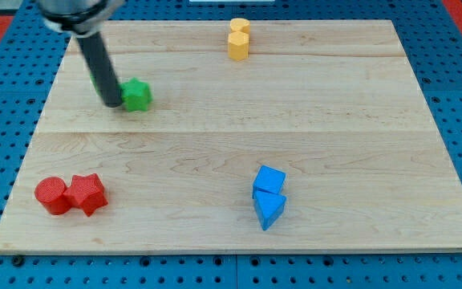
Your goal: Push the green star diagonal top right to the red star
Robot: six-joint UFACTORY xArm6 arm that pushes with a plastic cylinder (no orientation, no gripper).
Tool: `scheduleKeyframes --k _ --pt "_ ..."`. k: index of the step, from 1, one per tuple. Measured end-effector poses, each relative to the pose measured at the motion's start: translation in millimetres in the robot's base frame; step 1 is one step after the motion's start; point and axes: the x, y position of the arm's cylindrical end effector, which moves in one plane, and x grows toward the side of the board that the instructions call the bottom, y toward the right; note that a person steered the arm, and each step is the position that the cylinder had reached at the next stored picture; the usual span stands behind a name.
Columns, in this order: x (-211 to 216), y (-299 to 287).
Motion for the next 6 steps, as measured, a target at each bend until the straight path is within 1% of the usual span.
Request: scheduleKeyframes --k 1,2,3,4,5,6 --pt "-33.8 2.5" --pt "-50.8 17.2" --pt "-22.8 57.2" --pt "57.0 55.2" --pt "114.4 47.5" --pt "171.5 58.6"
